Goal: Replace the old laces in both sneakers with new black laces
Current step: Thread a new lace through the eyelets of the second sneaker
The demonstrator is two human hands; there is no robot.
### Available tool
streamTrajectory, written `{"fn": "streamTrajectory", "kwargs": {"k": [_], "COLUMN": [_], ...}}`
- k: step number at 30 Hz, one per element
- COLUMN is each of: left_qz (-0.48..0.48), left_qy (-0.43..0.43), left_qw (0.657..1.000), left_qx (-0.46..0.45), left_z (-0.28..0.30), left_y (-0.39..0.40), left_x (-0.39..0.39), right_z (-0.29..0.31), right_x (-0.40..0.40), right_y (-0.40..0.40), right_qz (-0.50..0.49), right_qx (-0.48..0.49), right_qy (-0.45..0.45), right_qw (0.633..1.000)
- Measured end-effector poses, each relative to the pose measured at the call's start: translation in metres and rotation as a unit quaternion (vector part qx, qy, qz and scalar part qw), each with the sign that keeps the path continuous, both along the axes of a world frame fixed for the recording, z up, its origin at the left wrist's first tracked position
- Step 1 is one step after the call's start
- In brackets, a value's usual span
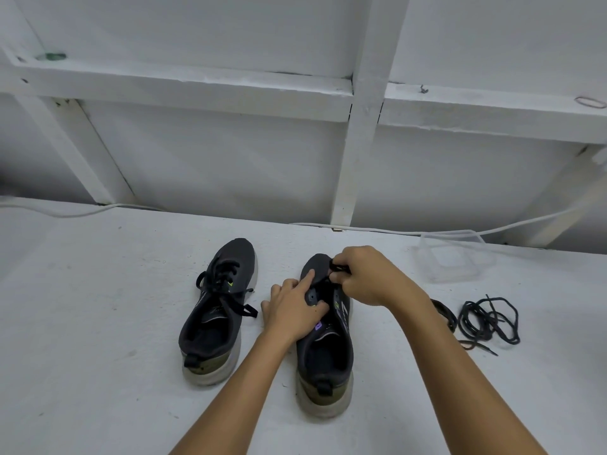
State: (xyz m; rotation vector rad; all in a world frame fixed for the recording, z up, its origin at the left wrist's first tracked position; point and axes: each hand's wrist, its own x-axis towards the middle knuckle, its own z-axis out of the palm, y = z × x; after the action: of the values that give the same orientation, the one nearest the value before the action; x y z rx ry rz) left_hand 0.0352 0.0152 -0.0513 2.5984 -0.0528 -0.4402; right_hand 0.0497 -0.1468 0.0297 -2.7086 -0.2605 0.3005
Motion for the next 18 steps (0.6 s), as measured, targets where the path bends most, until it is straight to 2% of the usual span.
{"fn": "streamTrajectory", "kwargs": {"k": [5, 9, 11, 13, 15, 18], "left_qz": [0.012, 0.013, 0.007, 0.009, 0.023, 0.044], "left_qy": [-0.045, -0.121, -0.165, -0.201, -0.219, -0.218], "left_qw": [0.998, 0.99, 0.985, 0.978, 0.972, 0.964], "left_qx": [-0.035, -0.066, -0.049, -0.05, -0.081, -0.147], "left_z": [-0.001, 0.001, 0.001, 0.002, 0.002, 0.001], "left_y": [0.0, 0.0, 0.0, -0.001, -0.003, -0.004], "left_x": [-0.004, -0.007, -0.008, -0.006, -0.003, 0.0], "right_z": [0.016, 0.017, 0.006, -0.005, -0.014, -0.026], "right_x": [-0.007, -0.007, -0.007, -0.008, -0.011, -0.022], "right_y": [-0.005, -0.014, -0.024, -0.032, -0.04, -0.041], "right_qz": [-0.065, -0.181, -0.226, -0.247, -0.257, -0.283], "right_qx": [0.151, 0.23, 0.189, 0.098, 0.031, 0.005], "right_qy": [-0.042, -0.061, -0.059, -0.054, -0.045, -0.092], "right_qw": [0.985, 0.954, 0.954, 0.963, 0.965, 0.955]}}
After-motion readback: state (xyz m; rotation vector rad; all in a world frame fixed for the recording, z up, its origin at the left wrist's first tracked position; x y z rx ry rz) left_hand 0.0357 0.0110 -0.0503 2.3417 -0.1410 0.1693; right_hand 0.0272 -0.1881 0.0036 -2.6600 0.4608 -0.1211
